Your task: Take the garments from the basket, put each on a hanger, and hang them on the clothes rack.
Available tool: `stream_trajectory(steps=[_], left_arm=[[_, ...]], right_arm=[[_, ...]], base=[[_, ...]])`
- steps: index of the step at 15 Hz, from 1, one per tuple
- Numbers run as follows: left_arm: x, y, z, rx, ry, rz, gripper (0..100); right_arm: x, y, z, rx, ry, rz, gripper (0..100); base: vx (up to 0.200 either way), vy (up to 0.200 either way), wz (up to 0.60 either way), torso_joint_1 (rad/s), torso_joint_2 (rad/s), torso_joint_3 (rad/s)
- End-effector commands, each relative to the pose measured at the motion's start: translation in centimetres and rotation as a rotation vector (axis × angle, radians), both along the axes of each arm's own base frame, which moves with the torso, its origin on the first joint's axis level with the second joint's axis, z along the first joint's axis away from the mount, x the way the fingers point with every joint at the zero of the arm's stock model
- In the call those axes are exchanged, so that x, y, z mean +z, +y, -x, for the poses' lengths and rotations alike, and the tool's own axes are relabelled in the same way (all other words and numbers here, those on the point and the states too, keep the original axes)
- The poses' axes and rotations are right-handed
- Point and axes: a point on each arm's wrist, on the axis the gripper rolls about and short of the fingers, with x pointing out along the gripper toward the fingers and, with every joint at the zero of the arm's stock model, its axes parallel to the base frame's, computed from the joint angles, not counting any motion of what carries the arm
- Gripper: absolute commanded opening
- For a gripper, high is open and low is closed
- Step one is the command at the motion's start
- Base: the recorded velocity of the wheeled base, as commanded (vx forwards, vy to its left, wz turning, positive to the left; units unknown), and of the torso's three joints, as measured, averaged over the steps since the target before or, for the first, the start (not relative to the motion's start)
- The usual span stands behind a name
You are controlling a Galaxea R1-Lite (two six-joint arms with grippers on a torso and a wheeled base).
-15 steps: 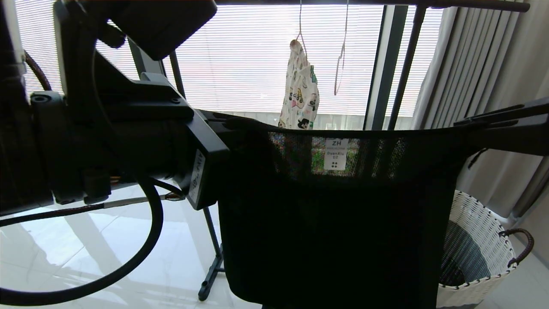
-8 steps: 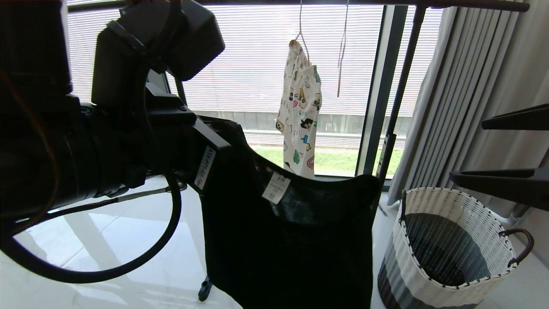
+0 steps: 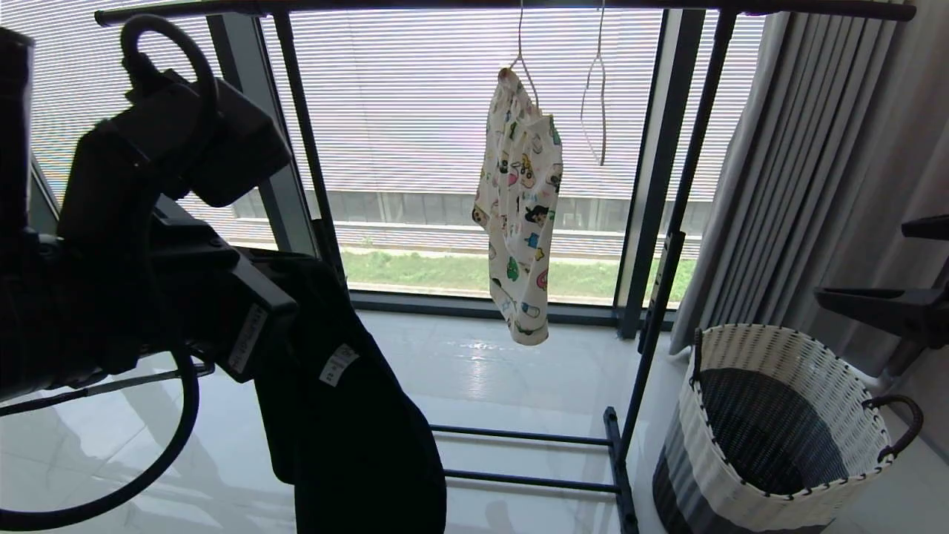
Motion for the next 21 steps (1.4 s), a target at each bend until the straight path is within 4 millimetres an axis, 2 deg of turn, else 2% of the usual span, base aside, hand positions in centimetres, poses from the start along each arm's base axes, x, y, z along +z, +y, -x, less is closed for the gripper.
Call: stream_trajectory(steps=[1, 4, 6, 10, 16, 21], left_arm=[[-0.1, 4.5, 2.8, 0.123, -0.025, 0.021, 0], [-1.2, 7.0, 3.1, 0.279, -0.015, 0.017, 0], [-1.7, 7.7, 3.3, 0.324, -0.007, 0.013, 0], [-4.1, 8.7, 3.5, 0.401, 0.001, 0.002, 0], [-4.0, 9.1, 3.3, 0.434, -0.045, 0.026, 0], [-3.8, 9.5, 3.0, 0.473, -0.062, 0.033, 0]], right_arm=[[-1.5, -1.0, -0.2, -0.102, -0.016, 0.019, 100], [-3.5, -1.9, 0.2, -0.193, -0.002, 0.075, 100], [-3.7, -2.1, 0.0, -0.222, -0.008, 0.061, 100], [-3.3, -2.7, -1.2, -0.321, -0.037, -0.004, 100], [-3.6, -2.9, -2.3, -0.423, 0.005, -0.131, 100], [-3.7, -3.3, -2.5, -0.452, 0.01, -0.144, 100]], base=[[0.0, 0.0, 0.0, 0.0, 0.0, 0.0], [0.0, 0.0, 0.0, 0.0, 0.0, 0.0], [0.0, 0.0, 0.0, 0.0, 0.0, 0.0], [0.0, 0.0, 0.0, 0.055, -0.17, -0.153], [0.0, 0.0, 0.0, 0.171, -0.47, -0.282], [0.0, 0.0, 0.0, 0.2, -0.48, -0.286]])
